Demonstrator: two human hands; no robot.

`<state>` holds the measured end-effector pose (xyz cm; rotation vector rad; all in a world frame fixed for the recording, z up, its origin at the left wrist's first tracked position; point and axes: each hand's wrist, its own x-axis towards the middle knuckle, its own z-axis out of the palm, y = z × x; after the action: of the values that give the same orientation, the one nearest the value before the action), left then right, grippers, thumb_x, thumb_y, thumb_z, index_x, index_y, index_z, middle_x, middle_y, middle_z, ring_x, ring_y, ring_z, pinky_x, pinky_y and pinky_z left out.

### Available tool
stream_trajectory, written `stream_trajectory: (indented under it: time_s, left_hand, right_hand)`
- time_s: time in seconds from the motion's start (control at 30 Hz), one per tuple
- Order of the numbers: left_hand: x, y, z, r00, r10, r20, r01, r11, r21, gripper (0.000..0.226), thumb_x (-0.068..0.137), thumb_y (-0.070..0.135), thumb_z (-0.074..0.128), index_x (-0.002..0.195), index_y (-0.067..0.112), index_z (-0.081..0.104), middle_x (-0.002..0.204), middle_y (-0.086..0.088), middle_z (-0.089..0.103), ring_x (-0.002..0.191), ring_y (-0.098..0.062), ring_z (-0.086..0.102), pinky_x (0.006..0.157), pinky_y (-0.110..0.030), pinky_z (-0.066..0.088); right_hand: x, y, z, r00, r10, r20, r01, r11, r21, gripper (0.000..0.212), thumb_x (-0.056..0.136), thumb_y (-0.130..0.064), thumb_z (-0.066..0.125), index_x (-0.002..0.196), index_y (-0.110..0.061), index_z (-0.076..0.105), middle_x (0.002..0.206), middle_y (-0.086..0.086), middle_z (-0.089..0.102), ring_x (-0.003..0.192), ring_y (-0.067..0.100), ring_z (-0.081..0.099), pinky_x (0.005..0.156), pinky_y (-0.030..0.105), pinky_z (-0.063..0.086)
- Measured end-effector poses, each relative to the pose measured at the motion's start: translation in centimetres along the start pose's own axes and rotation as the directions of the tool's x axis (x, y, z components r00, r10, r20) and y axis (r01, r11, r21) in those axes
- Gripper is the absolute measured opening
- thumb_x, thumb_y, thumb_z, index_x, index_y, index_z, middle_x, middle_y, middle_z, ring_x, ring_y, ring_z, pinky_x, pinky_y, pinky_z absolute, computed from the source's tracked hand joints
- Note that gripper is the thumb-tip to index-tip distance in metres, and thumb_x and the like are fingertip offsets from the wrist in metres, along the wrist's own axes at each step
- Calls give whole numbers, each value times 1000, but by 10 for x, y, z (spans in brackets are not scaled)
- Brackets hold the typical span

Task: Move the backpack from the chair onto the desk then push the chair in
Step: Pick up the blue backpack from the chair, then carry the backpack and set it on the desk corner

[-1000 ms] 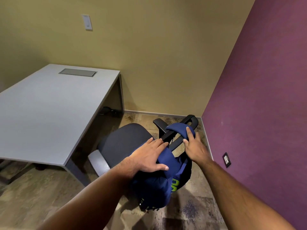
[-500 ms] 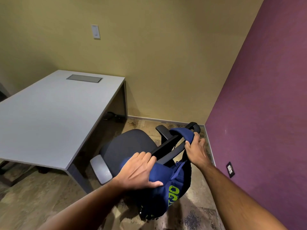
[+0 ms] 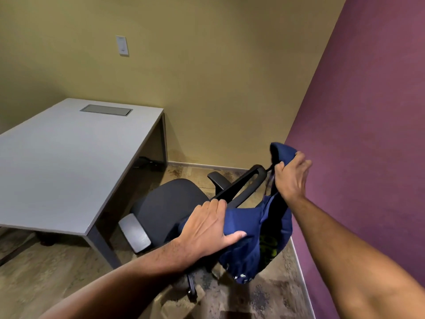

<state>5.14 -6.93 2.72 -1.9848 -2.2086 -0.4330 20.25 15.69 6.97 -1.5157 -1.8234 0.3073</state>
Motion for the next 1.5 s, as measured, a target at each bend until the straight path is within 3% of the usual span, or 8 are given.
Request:
stream_trajectory:
  time_s: [0.3,0.5,0.7,0.83,1.03,1.13,1.3,1.5]
  left_hand:
    - [-7,45,16,976,209,69,-197,970,-145,76,84,87,32,107,17,46,102,-3,46,91,-25,45,81,-43,44]
    - [-7,73,31,926,275,258,-247,960,-134,94,88,82,30,145,7,38,136,-13,45,126,-35,44,110,-50,32]
    - [-6,111,38,951,102,290,14,928,-373,67,90,61,62,127,6,49,122,-16,62,113,-38,62,84,-44,49]
    - [7,115,42,965,113,235,-8,913,-407,22,97,23,57,109,5,58,99,-18,70,93,-41,68,73,-47,55]
    - [17,134,57,930,258,262,-136,904,-406,19,93,12,55,109,5,60,98,-22,70,92,-43,67,74,-49,55]
    - [21,143,68,906,317,281,-187,894,-407,16,94,14,56,106,5,62,100,-23,70,93,-43,67,75,-47,54]
    - [36,149,87,887,333,321,-192,897,-399,17,92,8,52,104,2,63,103,-25,70,96,-45,66,76,-47,50]
    - [83,157,112,880,296,372,-156,919,-362,19,95,12,52,106,3,64,106,-24,70,99,-44,66,79,-47,52]
  right_hand:
    - [-29,11,-78,999,-15,-49,8,990,-142,40,94,-20,52,125,-2,35,115,24,40,85,45,55,66,46,46]
    - [-62,4,-110,996,-48,-75,29,972,-235,35,94,-16,50,123,1,38,112,24,40,79,46,56,59,42,36]
    - [-80,-3,-132,993,62,-99,-79,981,-179,32,94,-17,49,119,-3,35,111,21,36,73,40,47,59,43,34]
    - [-91,14,-147,978,195,-75,-206,959,-194,27,93,-15,47,115,-5,35,116,18,33,79,40,49,58,42,37]
    - [-119,74,-165,946,301,125,-223,877,-425,27,101,-26,46,115,-3,44,139,20,24,109,40,45,79,48,45]
    - [-129,105,-172,840,347,417,-111,863,-494,45,107,-42,34,126,-6,52,139,23,34,120,44,44,104,50,39]
    - [-144,146,-163,502,397,768,-169,916,-364,77,91,-78,36,126,-15,63,126,4,61,113,22,57,100,35,41]
    - [-120,198,-133,513,229,828,-217,967,-133,60,82,-27,84,133,-14,56,126,2,67,112,24,65,98,37,52]
